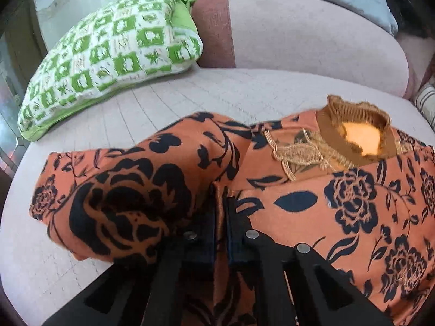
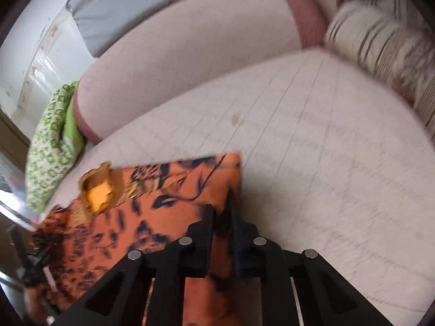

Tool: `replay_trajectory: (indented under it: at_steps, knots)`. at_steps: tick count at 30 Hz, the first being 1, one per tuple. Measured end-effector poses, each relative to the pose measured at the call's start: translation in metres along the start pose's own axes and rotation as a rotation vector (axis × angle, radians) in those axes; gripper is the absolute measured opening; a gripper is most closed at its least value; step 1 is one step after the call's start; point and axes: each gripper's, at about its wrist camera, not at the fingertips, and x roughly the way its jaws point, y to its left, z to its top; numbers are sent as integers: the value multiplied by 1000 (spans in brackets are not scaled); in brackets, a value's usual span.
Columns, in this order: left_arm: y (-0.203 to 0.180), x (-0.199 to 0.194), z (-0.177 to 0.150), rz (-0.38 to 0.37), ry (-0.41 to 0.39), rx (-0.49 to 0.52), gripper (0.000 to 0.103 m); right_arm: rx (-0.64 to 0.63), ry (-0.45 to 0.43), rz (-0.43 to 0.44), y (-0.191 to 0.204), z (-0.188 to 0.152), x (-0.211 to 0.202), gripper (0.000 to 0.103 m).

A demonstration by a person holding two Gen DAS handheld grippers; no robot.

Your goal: Fold small clothes

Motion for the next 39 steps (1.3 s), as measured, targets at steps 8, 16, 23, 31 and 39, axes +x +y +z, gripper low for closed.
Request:
replay_trajectory:
  at_steps: [8, 16, 23, 31, 39]
  knots:
    - [-4, -28, -3, -152, -45, 3, 52, 76, -25, 146, -7, -10, -29, 27]
    - [23, -56, -19, -194, -42, -68, 52, 102, 191, 193, -11, -56, 4, 1]
    - [92, -94, -37, -229, -113, -255, 64, -11, 135, 163, 7, -77, -28, 19]
    - [183, -61, -53, -277, -22, -617, 70, -34, 26, 144, 28, -104, -61, 40]
    - [223, -15, -69, -570, 93, -1012, 74, -85, -54, 110, 42, -140, -84, 60]
